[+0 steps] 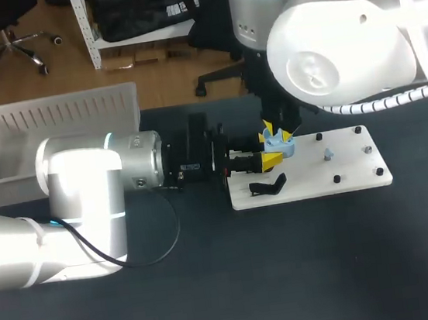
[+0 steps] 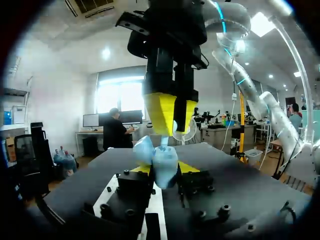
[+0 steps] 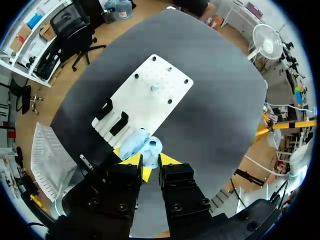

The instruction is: Pick up each earbud case from the left stands, insert the matching earbuds, close the lid, and place the case in the box.

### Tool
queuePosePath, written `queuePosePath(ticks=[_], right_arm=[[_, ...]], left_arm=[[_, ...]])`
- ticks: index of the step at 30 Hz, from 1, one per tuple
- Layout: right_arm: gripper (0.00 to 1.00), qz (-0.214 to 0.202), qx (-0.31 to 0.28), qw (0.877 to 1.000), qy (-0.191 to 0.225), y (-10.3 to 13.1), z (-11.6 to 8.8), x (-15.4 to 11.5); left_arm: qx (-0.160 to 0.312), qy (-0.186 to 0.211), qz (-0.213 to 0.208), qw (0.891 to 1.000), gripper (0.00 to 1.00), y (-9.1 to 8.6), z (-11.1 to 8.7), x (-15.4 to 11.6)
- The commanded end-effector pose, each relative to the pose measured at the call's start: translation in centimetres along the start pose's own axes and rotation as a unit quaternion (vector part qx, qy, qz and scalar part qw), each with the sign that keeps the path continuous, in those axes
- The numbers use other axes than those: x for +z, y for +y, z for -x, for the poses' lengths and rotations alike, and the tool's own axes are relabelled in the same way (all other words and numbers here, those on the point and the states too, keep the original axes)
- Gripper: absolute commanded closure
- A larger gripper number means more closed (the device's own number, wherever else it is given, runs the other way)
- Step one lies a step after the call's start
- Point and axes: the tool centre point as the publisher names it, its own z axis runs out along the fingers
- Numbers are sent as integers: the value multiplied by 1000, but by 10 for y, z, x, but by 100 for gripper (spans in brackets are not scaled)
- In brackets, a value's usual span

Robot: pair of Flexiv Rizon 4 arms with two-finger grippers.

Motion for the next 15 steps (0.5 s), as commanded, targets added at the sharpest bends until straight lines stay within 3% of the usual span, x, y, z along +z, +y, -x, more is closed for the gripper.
queuePosePath(ticks=[1, 15], right_arm=[[100, -1, 2, 1000, -1, -1, -1, 3], [100, -6, 4, 1000, -3, -2, 1, 8]], left_arm=[[2, -2, 2, 1000, 100, -1, -1, 0], [2, -2, 2, 1000, 100, -1, -1, 0]])
